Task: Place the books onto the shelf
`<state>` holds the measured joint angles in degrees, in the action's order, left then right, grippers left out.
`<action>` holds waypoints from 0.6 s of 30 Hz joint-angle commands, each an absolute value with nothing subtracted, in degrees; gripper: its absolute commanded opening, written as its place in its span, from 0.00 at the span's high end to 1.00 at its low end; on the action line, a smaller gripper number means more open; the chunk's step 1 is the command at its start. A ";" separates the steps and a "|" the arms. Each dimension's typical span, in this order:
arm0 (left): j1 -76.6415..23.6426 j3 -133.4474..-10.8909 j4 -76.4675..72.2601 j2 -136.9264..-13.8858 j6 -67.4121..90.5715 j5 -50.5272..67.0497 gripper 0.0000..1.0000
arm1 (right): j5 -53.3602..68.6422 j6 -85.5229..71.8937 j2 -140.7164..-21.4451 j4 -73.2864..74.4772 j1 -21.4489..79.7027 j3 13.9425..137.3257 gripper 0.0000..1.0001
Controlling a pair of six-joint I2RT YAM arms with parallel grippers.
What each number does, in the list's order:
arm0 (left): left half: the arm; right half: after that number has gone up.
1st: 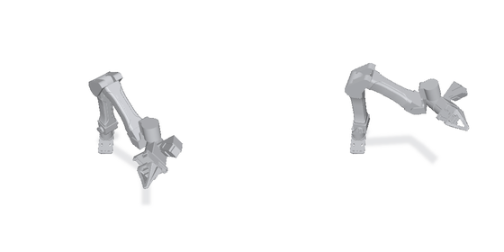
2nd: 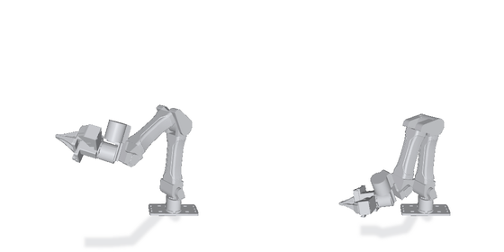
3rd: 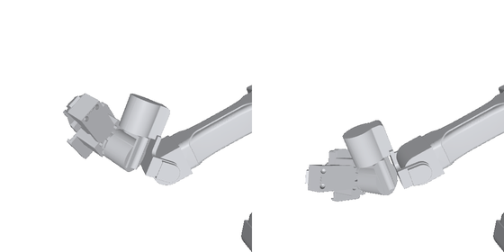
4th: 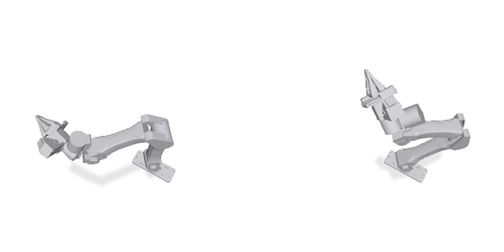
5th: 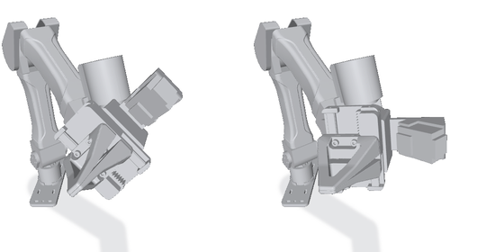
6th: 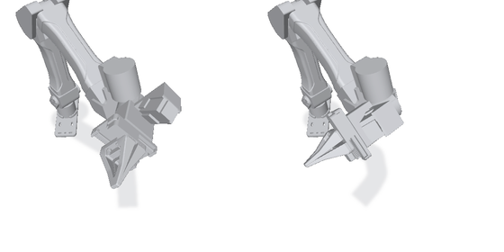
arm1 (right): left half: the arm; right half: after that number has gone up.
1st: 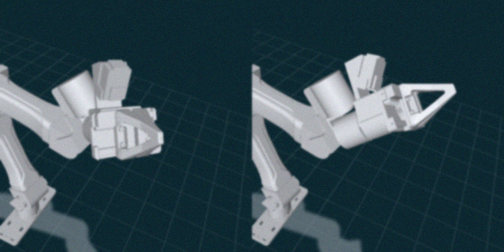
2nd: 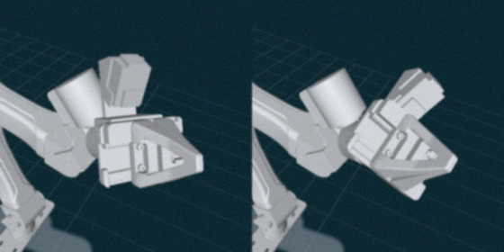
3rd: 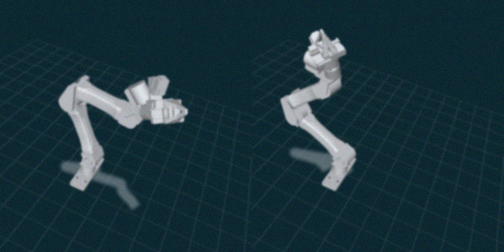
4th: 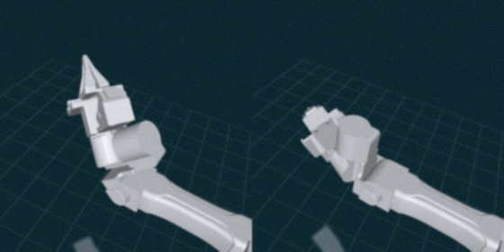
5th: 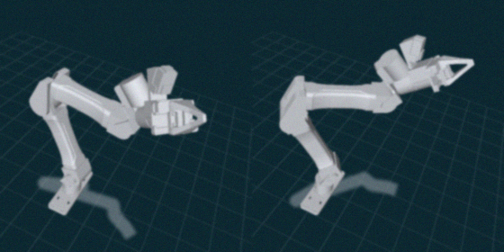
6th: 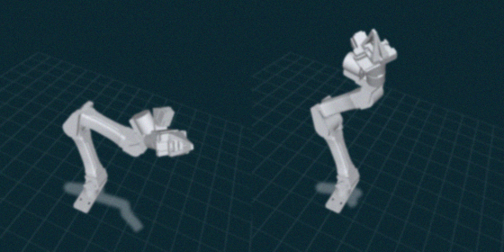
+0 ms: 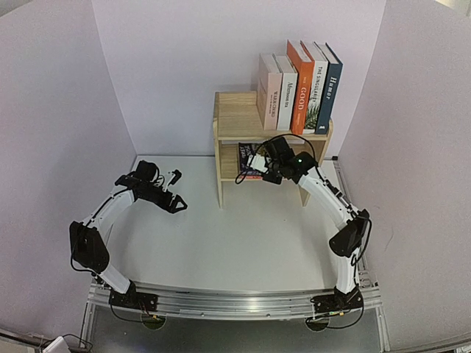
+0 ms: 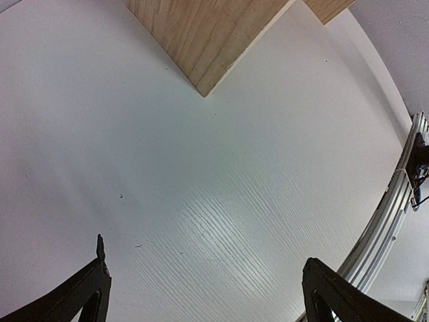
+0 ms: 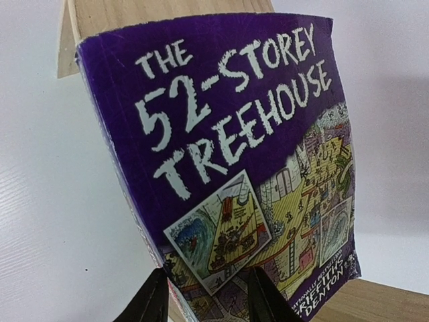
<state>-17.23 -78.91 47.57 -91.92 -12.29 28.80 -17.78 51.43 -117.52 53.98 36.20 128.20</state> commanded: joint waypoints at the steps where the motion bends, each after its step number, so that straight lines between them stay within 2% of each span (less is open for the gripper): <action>1: -17.14 -78.38 47.34 -91.79 -13.57 29.21 0.00 | -18.00 49.36 -118.61 50.70 35.51 131.33 0.61; 4: -17.17 -78.31 47.36 -91.73 -13.63 29.21 0.01 | -16.96 48.54 -118.19 50.75 35.51 131.27 0.58; 12: -17.18 -78.06 47.26 -92.07 -13.86 29.33 0.01 | -11.21 49.62 -115.52 50.65 36.30 129.57 0.41; 18: -17.14 -78.40 47.47 -92.56 -13.92 29.40 0.00 | -12.09 49.67 -117.50 50.01 36.74 130.33 0.41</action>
